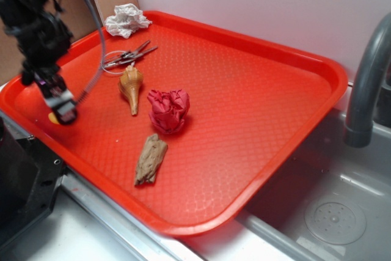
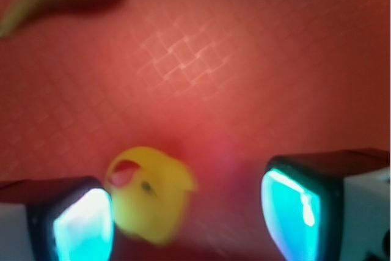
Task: Grab the yellow duck.
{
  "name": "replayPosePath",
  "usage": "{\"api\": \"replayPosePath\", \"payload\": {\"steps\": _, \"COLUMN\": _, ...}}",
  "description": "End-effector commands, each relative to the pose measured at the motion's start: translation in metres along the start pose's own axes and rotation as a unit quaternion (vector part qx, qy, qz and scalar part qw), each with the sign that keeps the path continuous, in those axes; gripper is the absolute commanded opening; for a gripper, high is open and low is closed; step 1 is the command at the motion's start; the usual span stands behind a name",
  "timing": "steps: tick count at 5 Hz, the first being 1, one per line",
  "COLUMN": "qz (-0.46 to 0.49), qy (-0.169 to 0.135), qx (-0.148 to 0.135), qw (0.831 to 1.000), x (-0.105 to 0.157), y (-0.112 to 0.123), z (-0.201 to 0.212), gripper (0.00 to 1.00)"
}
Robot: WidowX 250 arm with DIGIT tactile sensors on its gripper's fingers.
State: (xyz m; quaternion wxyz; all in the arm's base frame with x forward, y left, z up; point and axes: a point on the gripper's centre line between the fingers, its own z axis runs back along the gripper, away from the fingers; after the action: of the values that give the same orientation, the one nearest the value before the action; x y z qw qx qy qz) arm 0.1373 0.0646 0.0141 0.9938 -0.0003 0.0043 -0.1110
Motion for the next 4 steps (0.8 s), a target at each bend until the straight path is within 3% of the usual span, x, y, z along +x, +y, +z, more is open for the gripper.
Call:
{"api": "replayPosePath", "payload": {"steps": 1, "qz": 0.000, "qy": 0.006, "qx": 0.027, "qw": 1.000, "x": 0.007, "y": -0.017, "z": -0.003, "gripper": 0.00}}
{"api": "replayPosePath", "payload": {"steps": 2, "qz": 0.010, "qy": 0.001, "qx": 0.048, "qw": 0.999, "x": 0.003, "y": -0.017, "z": 0.024, "gripper": 0.00}}
{"api": "replayPosePath", "payload": {"steps": 3, "qz": 0.034, "qy": -0.010, "qx": 0.063, "qw": 0.997, "x": 0.016, "y": -0.023, "z": 0.069, "gripper": 0.00}}
{"api": "replayPosePath", "payload": {"steps": 4, "qz": 0.066, "qy": -0.023, "qx": 0.062, "qw": 0.996, "x": 0.024, "y": -0.023, "z": 0.106, "gripper": 0.00}}
